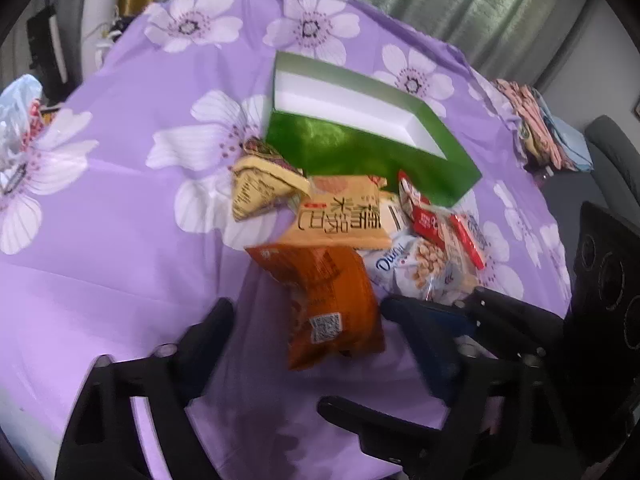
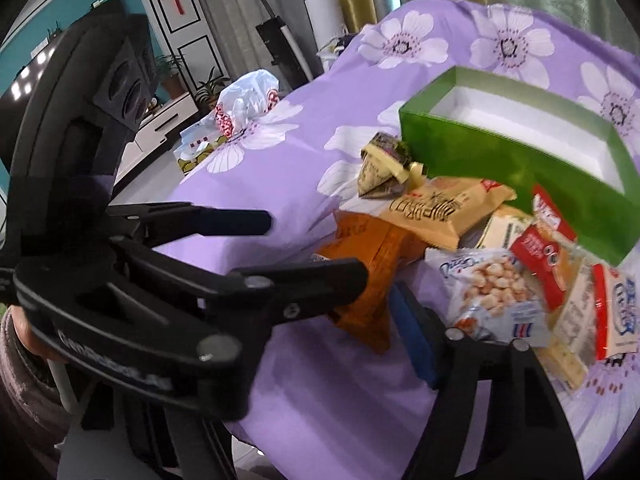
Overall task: Organize snacks
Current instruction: 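Grasp the orange chip bag with the right gripper and lift it, then carry the orange chip bag over the green box and release it inside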
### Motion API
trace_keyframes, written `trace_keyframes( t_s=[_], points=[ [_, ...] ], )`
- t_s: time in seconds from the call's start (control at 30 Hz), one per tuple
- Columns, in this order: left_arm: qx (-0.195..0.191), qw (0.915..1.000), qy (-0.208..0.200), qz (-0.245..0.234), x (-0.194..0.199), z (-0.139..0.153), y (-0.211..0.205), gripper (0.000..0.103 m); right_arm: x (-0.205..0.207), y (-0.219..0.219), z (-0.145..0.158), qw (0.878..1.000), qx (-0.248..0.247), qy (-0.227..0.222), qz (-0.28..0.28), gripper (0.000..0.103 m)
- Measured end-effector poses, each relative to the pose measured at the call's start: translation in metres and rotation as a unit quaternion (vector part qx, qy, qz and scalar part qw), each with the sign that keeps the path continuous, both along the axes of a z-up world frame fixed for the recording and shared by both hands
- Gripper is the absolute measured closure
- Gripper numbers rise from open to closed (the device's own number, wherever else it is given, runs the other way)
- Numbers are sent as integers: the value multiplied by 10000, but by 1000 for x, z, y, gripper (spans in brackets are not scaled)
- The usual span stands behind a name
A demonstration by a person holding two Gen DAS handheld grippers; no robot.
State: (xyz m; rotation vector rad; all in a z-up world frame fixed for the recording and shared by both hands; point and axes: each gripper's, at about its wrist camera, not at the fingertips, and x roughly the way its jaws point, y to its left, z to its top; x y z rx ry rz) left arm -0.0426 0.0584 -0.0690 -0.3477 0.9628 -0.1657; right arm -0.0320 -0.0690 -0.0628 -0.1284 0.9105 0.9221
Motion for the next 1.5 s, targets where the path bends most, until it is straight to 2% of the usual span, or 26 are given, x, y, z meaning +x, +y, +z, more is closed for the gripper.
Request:
trace_keyframes(
  t_s=[0.07,0.17,0.23,0.37,0.57,0.7,0.97,1.23,1.5],
  points=[
    [-50,10000,66,-49,2,-5,-1,29,1,1,-1,10000,7,0,23,34],
    [-192,9997,120,-110,6,-9,-2,32,4,3,-4,9999,-16,99,62,43],
    [-229,9995,145,-134,8,-10,-1,45,8,6,-9,9998,-118,180,31,48],
    [-305,9993,165,-108,9,-12,1,48,12,8,-14,9994,-181,274,47,59],
    [-307,9994,67,-130,5,-9,0,53,12,4,-14,9995,-133,289,27,64],
    [-221,9996,-95,-120,0,5,-1,56,8,3,-7,9997,-27,225,53,66],
    [15,9977,-669,-116,-1,50,-5,56,3,1,33,9991,245,-338,77,66],
    [146,9939,-1044,-314,32,81,-21,56,27,-15,64,9956,451,-798,-193,66],
    [77,9919,-1132,-567,84,90,-42,56,69,-37,73,9917,427,-1042,-619,66]
  ],
)
